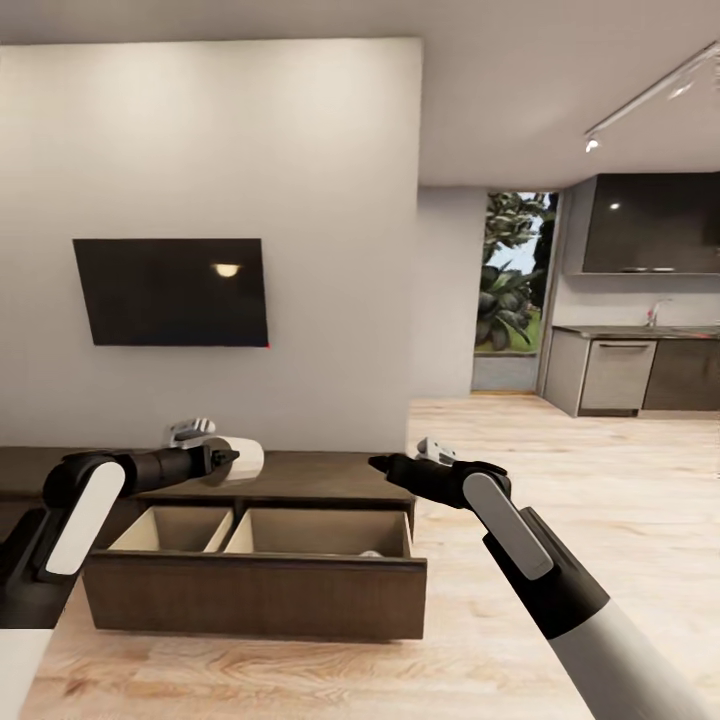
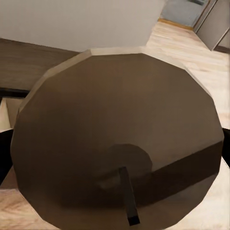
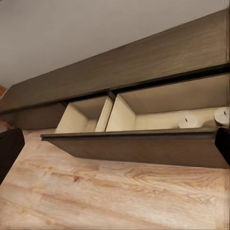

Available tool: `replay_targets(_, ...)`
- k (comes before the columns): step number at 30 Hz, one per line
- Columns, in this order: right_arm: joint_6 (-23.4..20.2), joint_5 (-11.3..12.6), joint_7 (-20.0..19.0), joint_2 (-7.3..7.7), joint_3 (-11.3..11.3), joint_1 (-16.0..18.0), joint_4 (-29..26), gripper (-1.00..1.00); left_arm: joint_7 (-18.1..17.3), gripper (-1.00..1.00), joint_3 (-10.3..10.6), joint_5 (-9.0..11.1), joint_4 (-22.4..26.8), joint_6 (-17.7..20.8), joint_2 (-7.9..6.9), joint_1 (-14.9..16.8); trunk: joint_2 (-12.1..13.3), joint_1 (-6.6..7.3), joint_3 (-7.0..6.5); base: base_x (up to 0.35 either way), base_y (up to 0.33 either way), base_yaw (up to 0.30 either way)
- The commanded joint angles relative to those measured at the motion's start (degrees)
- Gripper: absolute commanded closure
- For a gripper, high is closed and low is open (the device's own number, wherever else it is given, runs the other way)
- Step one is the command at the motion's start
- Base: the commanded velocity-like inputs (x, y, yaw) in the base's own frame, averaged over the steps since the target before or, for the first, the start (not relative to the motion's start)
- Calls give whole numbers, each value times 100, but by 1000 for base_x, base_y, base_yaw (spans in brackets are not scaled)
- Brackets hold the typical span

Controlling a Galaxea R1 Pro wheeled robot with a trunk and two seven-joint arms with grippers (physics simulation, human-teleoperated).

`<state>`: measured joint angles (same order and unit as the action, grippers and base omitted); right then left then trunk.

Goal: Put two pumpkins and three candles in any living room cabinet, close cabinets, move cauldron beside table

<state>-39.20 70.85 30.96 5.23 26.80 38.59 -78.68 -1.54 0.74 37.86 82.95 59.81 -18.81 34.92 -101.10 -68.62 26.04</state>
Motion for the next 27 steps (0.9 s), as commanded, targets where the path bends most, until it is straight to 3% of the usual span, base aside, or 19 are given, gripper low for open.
replay_targets(1, 9, 60, 57, 7, 10, 7, -7, -100, -16, 100, 3, 3, 3, 19, -2, 6, -4, 0, 3, 46, -206, -80)
replay_targets(12, 9, 60, 51, 13, 6, 4, -7, -100, -13, 100, -5, 2, -242, 19, 0, 6, -4, 0, -70, 121, -42, -155)
replay_targets(19, 9, 60, 51, 10, 5, 4, -7, -100, 110, 100, -4, -1, -616, 19, 0, 11, -4, 0, -79, 154, 6, -34)
replay_targets(24, 9, 60, 51, 5, 9, 3, -7, -100, 579, 100, 2, -1, -1044, 19, 0, 14, -4, 0, -80, 38, 1, -4)
replay_targets(27, 9, 60, 51, 5, 10, 5, -7, -100, 1307, 100, 10, -9, -1466, 19, 13, 25, -4, 0, -80, 8, 0, -1)
